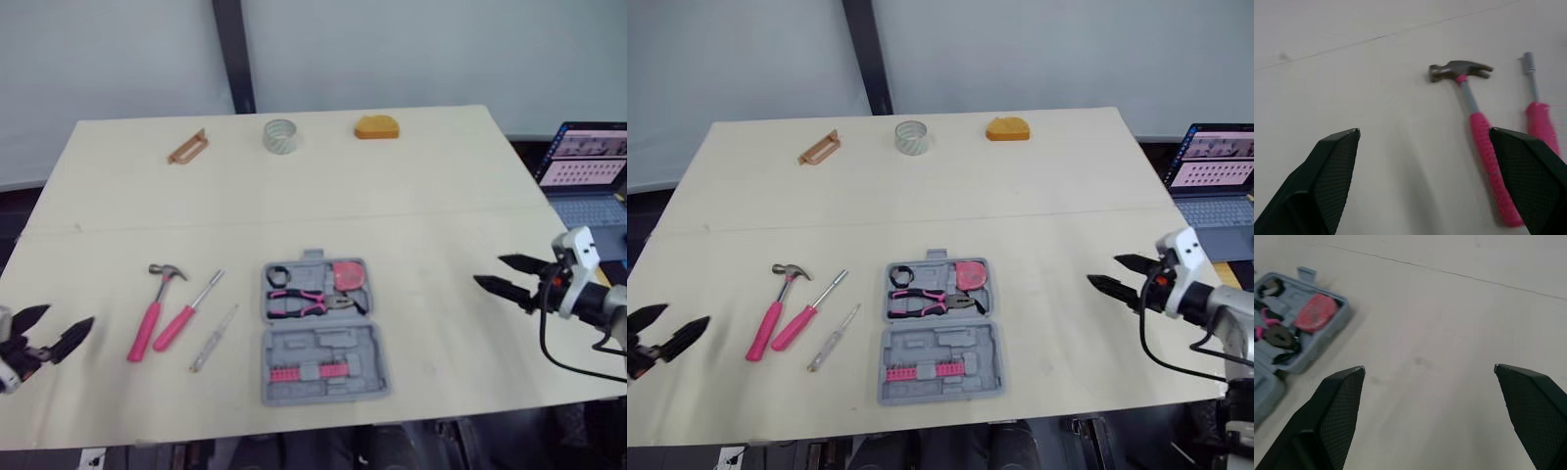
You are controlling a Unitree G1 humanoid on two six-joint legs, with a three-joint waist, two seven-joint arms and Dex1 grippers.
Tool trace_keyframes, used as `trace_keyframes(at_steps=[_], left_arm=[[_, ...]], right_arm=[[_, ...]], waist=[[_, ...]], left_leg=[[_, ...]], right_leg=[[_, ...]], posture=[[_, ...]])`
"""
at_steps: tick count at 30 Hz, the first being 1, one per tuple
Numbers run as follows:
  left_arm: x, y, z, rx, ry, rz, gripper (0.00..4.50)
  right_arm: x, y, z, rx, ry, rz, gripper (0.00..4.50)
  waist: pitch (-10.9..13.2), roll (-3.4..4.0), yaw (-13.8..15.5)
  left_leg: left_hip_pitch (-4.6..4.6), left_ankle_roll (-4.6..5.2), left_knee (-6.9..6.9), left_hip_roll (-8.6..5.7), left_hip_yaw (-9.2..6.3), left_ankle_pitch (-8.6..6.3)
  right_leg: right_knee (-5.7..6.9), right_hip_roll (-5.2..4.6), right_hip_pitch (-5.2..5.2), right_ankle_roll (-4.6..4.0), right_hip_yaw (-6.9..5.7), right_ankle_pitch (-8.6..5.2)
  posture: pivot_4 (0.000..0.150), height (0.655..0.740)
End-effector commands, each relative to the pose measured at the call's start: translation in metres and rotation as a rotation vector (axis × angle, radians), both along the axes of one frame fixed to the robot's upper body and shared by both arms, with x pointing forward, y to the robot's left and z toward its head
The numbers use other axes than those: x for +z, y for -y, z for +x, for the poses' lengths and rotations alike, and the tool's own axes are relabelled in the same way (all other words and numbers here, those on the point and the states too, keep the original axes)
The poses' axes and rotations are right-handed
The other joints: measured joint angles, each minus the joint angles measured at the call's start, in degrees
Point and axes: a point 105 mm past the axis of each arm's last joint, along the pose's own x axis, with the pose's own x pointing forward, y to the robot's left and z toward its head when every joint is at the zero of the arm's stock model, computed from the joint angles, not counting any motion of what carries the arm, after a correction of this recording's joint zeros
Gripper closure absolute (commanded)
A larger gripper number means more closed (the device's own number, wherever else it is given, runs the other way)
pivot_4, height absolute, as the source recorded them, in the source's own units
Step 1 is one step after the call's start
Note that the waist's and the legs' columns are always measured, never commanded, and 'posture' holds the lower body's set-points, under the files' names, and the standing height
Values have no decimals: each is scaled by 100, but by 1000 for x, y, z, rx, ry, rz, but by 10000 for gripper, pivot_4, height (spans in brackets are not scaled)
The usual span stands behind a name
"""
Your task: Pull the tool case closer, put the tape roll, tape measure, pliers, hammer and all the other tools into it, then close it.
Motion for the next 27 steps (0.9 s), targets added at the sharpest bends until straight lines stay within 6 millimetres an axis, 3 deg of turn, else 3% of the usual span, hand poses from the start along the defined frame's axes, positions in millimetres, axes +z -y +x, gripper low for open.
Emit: trace_keyframes(at_steps=[1,5,12,19,22,23,27], left_arm=[[11,25,9,-95,24,7,0],[17,43,18,-143,43,4,0],[21,48,23,-154,48,-1,0],[22,44,22,-133,51,1,0],[24,42,21,-125,53,4,0],[24,41,21,-121,54,5,0],[26,26,16,-60,61,8,0]], right_arm=[[17,-20,3,44,68,20,312],[20,-17,14,-29,117,42,312],[18,-20,15,-29,126,50,312],[15,-23,15,-27,118,49,312],[15,-22,16,-39,117,51,312],[15,-22,16,-41,116,51,312],[13,-20,15,-44,106,42,312]], waist=[[0,-1,1],[1,-2,7],[1,-1,3],[3,5,-38],[5,10,-135],[7,8,-111],[7,7,5]], left_leg=[[0,0,0,0,0,0],[-1,-1,0,0,2,-1],[-1,-1,1,0,3,0],[-18,0,-4,-3,-40,0],[-77,15,-36,-93,-269,50],[-54,5,-15,-91,-257,60],[-84,5,3,-91,-221,64]], right_leg=[[-1,0,0,0,0,0],[-1,0,0,0,0,0],[-1,1,-1,0,0,0],[-6,-10,26,2,-41,1],[-36,-101,155,5,-259,0],[9,-94,93,14,-215,10],[-18,-88,76,11,-199,7]], posture=[[1500,7400],[1500,7400],[1500,7400],[1500,7400],[1500,7400],[1500,7400],[1500,7400]])
